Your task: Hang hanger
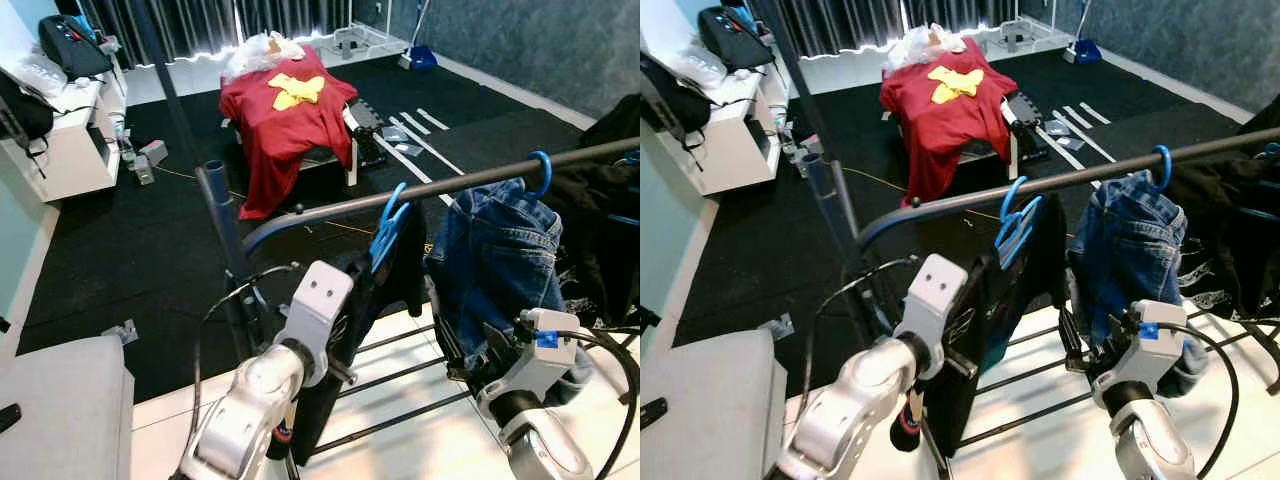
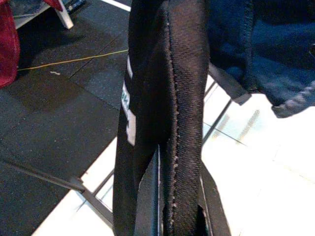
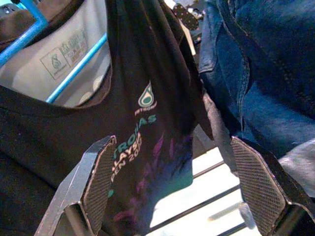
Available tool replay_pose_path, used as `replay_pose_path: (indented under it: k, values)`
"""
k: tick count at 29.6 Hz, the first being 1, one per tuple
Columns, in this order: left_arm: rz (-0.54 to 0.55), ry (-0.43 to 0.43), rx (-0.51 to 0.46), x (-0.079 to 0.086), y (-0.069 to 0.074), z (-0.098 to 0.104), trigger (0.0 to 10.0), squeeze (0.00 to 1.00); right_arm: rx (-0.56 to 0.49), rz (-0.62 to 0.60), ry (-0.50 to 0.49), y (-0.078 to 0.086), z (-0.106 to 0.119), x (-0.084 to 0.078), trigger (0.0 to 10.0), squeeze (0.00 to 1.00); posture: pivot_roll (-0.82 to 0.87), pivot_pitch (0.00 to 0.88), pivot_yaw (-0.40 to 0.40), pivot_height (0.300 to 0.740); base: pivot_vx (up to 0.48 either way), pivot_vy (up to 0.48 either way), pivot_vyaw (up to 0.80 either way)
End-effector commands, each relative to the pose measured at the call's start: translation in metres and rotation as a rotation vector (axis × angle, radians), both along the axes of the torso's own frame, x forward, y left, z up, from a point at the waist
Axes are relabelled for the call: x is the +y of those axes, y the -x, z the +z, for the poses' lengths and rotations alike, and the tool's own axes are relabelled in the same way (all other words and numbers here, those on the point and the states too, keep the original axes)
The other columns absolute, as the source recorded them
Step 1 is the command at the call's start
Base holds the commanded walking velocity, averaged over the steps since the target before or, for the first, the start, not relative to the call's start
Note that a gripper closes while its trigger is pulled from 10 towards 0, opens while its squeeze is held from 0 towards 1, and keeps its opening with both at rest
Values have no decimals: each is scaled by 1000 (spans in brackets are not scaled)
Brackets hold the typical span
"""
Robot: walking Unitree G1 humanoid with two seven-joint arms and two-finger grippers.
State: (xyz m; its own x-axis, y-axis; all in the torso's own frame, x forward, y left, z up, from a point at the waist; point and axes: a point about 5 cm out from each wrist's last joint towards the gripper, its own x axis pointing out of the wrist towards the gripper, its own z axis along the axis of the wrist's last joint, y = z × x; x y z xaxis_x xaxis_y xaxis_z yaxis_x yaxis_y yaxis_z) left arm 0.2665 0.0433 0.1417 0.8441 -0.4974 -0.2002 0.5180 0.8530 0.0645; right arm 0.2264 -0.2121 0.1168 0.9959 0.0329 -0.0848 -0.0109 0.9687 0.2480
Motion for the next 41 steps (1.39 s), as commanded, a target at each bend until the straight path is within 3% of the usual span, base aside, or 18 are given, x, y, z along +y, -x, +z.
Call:
replay_pose_path:
  k: [1,6,7,10,14,18,20,21,23,24,25,26,28,29,34,41]
  values:
    - [19,-30,26,12,1,-7,10000,0,3,11,-15,0,1,2,10000,0,-130,109,67,740,0,0,0]
    - [-12,-26,21,11,5,-7,10000,0,3,11,-16,0,1,2,10000,0,-129,114,65,740,0,0,0]
    - [-62,-20,19,10,10,-7,10000,1000,4,11,-18,0,2,2,10000,0,-128,120,62,740,0,0,0]
    - [-106,-8,26,10,15,-6,10000,1000,4,11,-19,0,2,1,10000,0,-128,122,62,740,0,0,0]
    - [-317,73,27,16,29,3,10000,1000,4,11,-20,-1,4,0,10000,0,-127,131,55,740,0,0,0]
    - [-353,83,19,20,31,5,10000,1000,4,11,-20,-1,4,0,10000,0,-127,131,55,740,0,0,0]
    - [-414,105,27,29,36,7,10000,1000,4,12,-21,-1,4,0,10000,0,-122,138,48,740,0,0,0]
    - [-462,138,33,39,42,9,10000,949,5,14,-22,-1,4,-1,10000,0,-115,143,44,740,0,0,0]
    - [-462,138,33,39,42,9,10000,949,5,14,-22,-1,4,-1,10000,0,-115,143,44,740,0,0,0]
    - [-511,167,39,44,49,11,10000,275,5,15,-24,-1,5,-2,10000,0,-115,145,41,740,0,0,0]
    - [-511,167,39,44,49,11,10000,275,5,15,-24,-1,5,-2,10000,0,-115,145,41,740,0,0,0]
    - [-561,207,54,46,58,12,10000,0,6,17,-26,-1,5,-2,10000,0,-115,147,40,740,0,0,0]
    - [-561,207,54,46,58,12,10000,0,6,17,-26,-1,5,-2,10000,0,-115,147,40,740,0,0,0]
    - [-592,260,78,44,65,11,10000,0,6,17,-25,-2,5,-3,10000,0,-119,149,35,740,0,0,0]
    - [-589,369,97,45,69,12,10000,0,9,19,-22,-3,6,-4,10000,0,-119,152,29,740,0,-311,0]
    - [-595,386,104,57,69,12,10000,0,10,20,-25,-4,6,-4,10000,0,-117,154,28,740,-111,-404,0]
